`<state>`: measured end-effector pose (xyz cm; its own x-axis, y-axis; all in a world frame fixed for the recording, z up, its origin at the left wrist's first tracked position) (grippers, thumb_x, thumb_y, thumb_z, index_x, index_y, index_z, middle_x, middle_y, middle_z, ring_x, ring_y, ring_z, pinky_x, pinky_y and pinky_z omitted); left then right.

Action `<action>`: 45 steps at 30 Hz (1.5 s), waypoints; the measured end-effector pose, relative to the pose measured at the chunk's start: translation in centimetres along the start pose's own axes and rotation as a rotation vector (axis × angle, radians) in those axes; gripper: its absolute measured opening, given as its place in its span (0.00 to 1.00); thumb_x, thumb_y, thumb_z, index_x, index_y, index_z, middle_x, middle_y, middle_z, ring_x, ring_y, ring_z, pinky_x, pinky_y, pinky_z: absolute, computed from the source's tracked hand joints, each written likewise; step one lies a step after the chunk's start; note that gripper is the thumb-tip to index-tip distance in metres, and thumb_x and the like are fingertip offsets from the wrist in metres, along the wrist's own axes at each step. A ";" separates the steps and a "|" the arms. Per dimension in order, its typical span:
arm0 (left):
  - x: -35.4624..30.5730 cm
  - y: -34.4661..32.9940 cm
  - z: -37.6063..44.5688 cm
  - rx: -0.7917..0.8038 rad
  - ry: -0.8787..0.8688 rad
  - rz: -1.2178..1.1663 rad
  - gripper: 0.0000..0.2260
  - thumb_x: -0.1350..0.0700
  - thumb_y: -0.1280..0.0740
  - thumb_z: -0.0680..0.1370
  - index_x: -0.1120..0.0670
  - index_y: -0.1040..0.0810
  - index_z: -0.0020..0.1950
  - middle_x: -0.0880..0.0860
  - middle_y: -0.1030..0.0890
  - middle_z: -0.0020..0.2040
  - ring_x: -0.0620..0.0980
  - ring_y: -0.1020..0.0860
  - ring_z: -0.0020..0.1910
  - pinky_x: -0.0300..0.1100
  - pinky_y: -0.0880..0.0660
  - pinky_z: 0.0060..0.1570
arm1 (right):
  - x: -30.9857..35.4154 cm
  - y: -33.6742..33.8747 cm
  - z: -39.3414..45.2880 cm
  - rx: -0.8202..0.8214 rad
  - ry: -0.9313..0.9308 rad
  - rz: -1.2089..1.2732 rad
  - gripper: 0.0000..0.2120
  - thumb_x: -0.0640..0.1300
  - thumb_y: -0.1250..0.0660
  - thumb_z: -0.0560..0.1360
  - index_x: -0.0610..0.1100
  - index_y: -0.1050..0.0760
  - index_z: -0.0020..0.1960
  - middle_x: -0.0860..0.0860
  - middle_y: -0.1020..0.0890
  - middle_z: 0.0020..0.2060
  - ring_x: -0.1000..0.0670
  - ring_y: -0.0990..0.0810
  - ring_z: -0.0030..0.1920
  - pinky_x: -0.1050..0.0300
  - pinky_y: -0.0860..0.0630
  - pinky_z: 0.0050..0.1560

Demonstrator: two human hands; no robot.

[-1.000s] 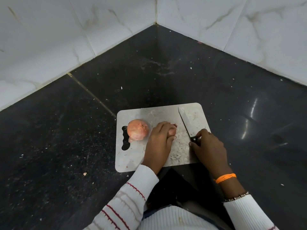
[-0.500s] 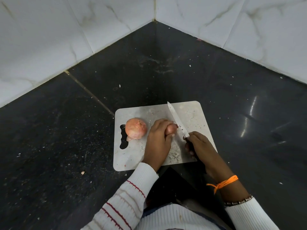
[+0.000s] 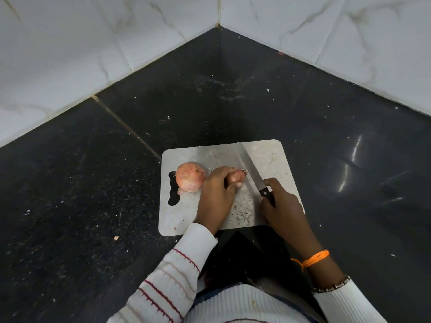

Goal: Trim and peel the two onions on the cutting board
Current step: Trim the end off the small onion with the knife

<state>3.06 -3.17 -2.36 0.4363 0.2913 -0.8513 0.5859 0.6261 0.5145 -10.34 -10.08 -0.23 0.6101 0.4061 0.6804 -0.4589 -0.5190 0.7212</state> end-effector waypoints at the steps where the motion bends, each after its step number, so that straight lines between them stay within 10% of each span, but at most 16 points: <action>1: 0.0 0.0 0.0 0.001 0.002 -0.006 0.13 0.63 0.29 0.73 0.57 0.21 0.57 0.48 0.21 0.53 0.43 0.25 0.52 0.35 0.28 0.55 | 0.0 0.1 -0.1 -0.007 0.005 0.008 0.13 0.38 0.39 0.76 0.45 0.32 0.59 0.50 0.21 0.35 0.43 0.22 0.36 0.53 0.27 0.38; 36: -1.0 0.2 0.1 0.007 0.015 0.078 0.12 0.62 0.29 0.73 0.56 0.20 0.56 0.50 0.18 0.53 0.43 0.24 0.49 0.22 0.35 0.47 | 1.2 -1.3 -1.3 -0.001 -0.053 -0.050 0.08 0.42 0.45 0.80 0.39 0.29 0.52 0.42 0.21 0.44 0.43 0.23 0.43 0.52 0.28 0.42; 45: -0.8 0.1 0.0 0.022 0.023 0.091 0.11 0.59 0.26 0.71 0.55 0.21 0.52 0.47 0.20 0.51 0.42 0.25 0.48 0.27 0.32 0.47 | 0.6 -0.6 -0.7 0.024 -0.144 0.121 0.09 0.43 0.42 0.80 0.41 0.29 0.44 0.52 0.26 0.34 0.56 0.29 0.35 0.73 0.34 0.33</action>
<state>2.73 -3.30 -1.62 0.4728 0.3630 -0.8029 0.5596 0.5802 0.5918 -10.12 -9.01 -0.15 0.6380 0.2286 0.7353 -0.5204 -0.5758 0.6306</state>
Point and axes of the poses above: each hand's wrist, its own z-axis towards the middle knuckle, its own y-axis out of the back of the hand, x = y × z, the point moved 3 cm from there along z, towards the middle knuckle
